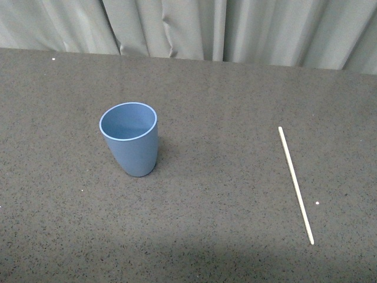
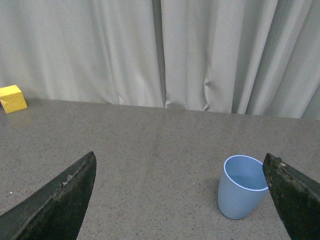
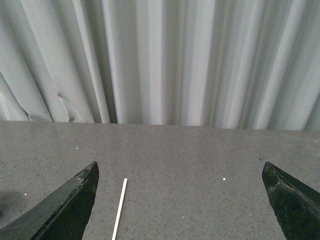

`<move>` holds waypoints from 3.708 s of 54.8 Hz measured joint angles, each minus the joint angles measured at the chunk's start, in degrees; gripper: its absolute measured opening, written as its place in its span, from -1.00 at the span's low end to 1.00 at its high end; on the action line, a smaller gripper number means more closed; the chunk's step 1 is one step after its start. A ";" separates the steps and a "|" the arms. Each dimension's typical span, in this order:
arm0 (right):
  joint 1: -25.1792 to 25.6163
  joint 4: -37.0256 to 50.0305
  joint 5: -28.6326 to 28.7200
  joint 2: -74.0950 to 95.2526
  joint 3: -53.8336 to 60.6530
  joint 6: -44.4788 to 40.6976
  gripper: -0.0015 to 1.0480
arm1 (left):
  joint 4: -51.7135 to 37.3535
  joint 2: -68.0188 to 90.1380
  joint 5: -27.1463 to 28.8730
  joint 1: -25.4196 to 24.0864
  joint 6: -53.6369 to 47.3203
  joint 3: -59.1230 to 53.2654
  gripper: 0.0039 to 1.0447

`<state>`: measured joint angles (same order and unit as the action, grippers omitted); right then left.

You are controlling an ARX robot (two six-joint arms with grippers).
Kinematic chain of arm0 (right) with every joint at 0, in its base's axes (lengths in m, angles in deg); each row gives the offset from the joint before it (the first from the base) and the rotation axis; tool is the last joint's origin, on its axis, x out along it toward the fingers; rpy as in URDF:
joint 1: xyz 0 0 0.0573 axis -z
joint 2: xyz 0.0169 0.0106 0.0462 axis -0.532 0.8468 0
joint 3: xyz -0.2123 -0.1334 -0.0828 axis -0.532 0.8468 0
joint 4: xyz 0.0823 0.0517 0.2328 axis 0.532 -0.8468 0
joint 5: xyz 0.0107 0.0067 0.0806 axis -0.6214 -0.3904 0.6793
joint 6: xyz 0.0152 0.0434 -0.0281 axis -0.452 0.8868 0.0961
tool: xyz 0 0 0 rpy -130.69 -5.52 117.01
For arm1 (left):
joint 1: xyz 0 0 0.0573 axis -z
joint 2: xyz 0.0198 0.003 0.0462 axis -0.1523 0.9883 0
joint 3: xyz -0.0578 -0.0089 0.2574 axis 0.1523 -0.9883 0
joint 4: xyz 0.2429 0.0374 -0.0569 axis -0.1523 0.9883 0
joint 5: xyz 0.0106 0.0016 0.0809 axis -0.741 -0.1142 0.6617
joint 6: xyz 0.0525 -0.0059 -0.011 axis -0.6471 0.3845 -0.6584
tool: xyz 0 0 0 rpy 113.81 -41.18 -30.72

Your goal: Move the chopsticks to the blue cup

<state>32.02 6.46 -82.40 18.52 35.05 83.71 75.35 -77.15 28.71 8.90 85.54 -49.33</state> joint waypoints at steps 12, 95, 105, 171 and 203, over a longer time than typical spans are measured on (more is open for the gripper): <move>0.00 0.00 0.00 0.00 0.00 0.00 0.82 | 0.00 0.00 0.02 0.00 0.00 0.00 0.88; -7.63 8.17 -4.07 62.03 -18.75 -1.99 0.82 | 0.00 0.00 0.00 0.00 0.02 0.00 0.88; -9.11 5.79 -2.12 81.20 -28.74 3.02 0.82 | 0.00 0.00 0.00 0.00 0.00 0.00 0.88; -13.90 -13.55 0.50 121.81 -59.71 15.50 -0.85 | 0.00 0.00 0.00 0.00 0.00 0.00 0.88; -17.79 11.45 2.54 104.02 -51.15 10.29 -0.98 | 0.00 0.00 0.00 0.00 0.00 0.00 0.88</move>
<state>14.23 17.91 -79.86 122.54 -16.10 94.01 75.35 -77.15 28.71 8.90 85.54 -49.33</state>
